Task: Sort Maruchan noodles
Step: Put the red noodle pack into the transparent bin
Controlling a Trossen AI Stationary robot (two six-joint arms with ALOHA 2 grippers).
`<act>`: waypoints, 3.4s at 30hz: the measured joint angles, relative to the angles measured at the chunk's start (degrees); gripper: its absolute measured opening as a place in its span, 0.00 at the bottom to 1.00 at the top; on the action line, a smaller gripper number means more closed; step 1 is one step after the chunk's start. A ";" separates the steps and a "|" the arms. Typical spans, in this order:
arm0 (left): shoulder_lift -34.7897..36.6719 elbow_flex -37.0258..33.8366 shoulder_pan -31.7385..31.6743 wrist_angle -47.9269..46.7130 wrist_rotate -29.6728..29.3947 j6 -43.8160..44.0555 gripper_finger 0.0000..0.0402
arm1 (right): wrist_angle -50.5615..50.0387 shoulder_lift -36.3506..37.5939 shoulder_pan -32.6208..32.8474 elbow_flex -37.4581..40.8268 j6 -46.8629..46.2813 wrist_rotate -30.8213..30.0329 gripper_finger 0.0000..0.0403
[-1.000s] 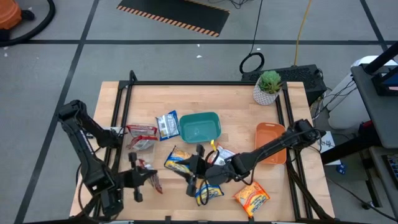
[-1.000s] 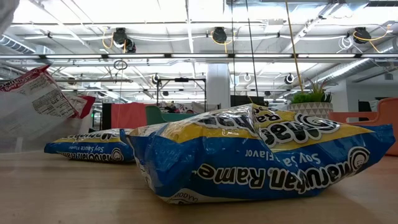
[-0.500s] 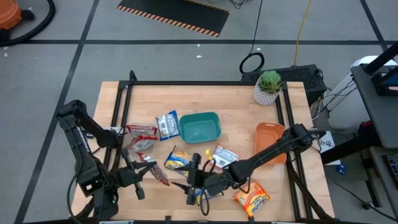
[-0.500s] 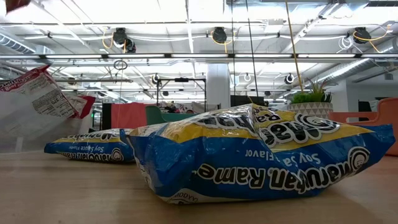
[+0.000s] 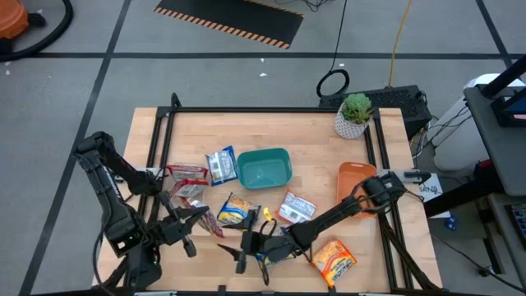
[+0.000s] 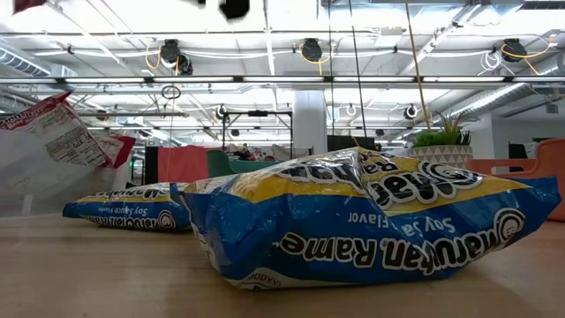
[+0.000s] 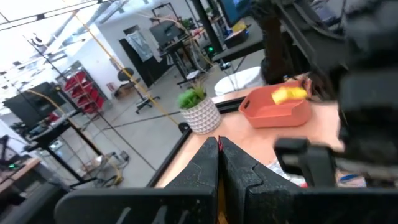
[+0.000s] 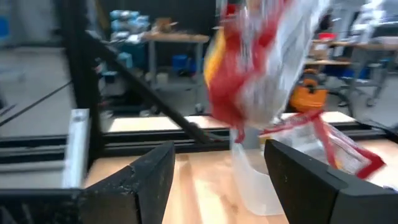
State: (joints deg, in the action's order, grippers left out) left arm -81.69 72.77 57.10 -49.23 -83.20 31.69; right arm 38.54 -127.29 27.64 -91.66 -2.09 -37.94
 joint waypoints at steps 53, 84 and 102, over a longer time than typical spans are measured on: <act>-0.04 0.00 3.66 3.25 8.55 8.91 0.02 | 17.78 -2.40 -1.97 0.04 16.63 -5.64 0.32; -0.07 -0.02 7.95 3.01 8.23 5.90 0.54 | -25.36 11.79 -0.30 0.02 5.21 -3.63 0.25; -0.07 -0.02 1.77 1.99 22.23 9.36 0.57 | -41.61 14.26 -2.44 0.02 -15.84 11.26 0.02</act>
State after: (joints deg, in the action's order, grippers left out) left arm -81.76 72.75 58.87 -47.24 -60.97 41.06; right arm -3.07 -113.03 25.20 -91.64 -17.93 -26.67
